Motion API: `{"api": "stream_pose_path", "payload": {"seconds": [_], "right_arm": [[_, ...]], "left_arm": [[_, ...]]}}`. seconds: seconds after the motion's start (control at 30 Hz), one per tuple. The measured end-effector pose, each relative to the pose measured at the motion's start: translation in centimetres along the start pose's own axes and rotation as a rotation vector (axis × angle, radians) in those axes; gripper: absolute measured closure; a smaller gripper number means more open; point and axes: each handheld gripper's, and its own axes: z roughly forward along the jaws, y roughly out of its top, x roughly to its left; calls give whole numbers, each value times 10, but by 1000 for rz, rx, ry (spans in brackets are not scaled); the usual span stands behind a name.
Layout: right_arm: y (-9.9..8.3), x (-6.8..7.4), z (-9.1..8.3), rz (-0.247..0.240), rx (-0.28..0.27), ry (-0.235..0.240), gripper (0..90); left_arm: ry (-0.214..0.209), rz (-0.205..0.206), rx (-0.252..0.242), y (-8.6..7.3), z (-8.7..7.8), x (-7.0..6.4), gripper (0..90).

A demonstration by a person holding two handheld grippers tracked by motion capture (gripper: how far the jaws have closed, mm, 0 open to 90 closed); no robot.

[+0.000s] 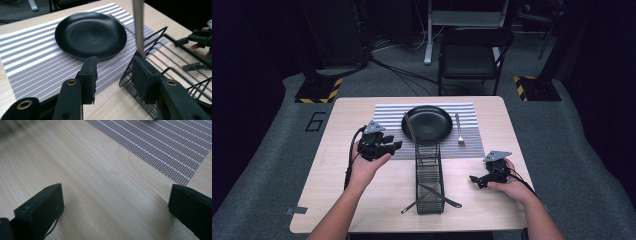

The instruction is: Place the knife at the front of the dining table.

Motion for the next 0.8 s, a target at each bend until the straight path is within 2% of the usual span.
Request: {"api": "stream_pose_path", "payload": {"seconds": [0.23,0.47,0.8], "right_arm": [[0,0,0,0,0,1,0],[0,0,0,0,-1,1,0],[0,0,0,0,0,1,0]], "left_arm": [[-33,21,0,9,6,-9,583],[-64,16,5,14,20,-17,618],[-74,4,9,14,31,-18,644]]}}
